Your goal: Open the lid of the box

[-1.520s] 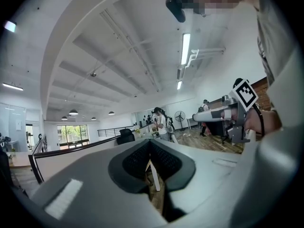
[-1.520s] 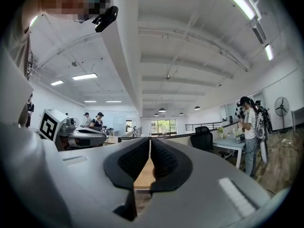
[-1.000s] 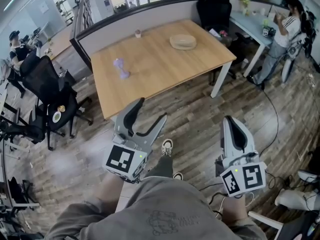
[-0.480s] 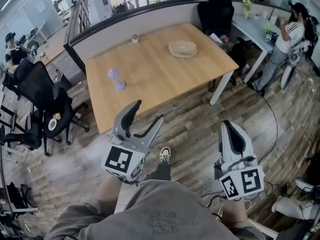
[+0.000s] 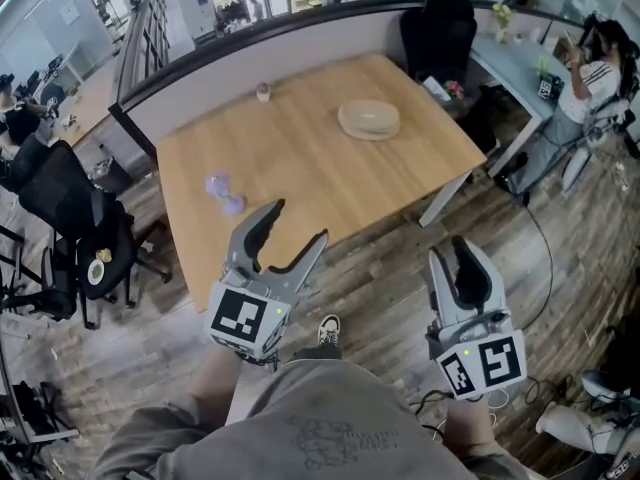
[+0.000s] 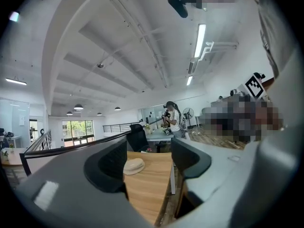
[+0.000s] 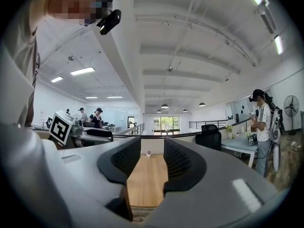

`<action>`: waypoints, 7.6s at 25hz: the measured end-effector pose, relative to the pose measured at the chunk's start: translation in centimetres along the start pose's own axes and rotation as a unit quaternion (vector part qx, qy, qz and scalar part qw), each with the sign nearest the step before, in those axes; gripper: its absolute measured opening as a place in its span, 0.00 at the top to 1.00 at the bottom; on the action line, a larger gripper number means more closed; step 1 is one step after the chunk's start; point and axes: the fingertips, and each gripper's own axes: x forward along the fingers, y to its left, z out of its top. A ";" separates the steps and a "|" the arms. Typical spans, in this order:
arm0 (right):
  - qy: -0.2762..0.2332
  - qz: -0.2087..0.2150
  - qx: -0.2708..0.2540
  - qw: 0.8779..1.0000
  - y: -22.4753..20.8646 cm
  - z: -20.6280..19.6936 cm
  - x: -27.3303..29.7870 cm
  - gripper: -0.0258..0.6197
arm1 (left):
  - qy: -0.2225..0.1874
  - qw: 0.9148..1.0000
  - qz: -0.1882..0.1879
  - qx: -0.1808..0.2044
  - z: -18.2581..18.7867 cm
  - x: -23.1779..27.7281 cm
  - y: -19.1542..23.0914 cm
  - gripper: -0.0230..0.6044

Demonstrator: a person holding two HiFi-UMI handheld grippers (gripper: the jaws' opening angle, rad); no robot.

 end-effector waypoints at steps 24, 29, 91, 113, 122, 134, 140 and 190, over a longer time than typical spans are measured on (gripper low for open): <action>-0.010 -0.017 0.004 1.000 -11.1 -0.8 19.3 0.61 | -0.004 1.000 0.014 0.002 -2.2 16.1 13.1 0.50; 0.007 0.010 0.010 1.000 -15.1 -1.7 23.6 0.61 | -0.015 1.000 0.012 -0.007 -2.5 21.0 13.6 0.50; 0.227 0.180 0.008 0.957 -22.6 -23.8 52.6 0.60 | 0.225 0.969 -0.096 -0.023 -30.9 48.8 25.8 0.49; 0.363 0.233 -0.095 0.897 -20.4 -36.6 54.7 0.60 | 0.249 0.936 -0.244 0.039 -41.5 54.6 21.6 0.34; 0.412 0.260 -0.206 0.849 -19.9 -39.1 54.7 0.60 | 0.217 0.930 -0.292 0.055 -40.7 55.3 21.6 0.34; 0.415 0.249 -0.265 0.834 -19.9 -40.3 54.9 0.65 | 0.212 0.925 -0.312 0.044 -40.4 56.1 21.5 0.37; 0.391 0.250 -0.301 0.833 -20.1 -40.1 55.0 0.73 | 0.217 0.926 -0.307 0.044 -40.1 56.2 21.5 0.37; -0.060 0.102 0.061 0.991 -29.7 -2.6 48.0 0.84 | 0.109 0.993 -0.018 -0.039 -15.1 44.6 28.6 0.58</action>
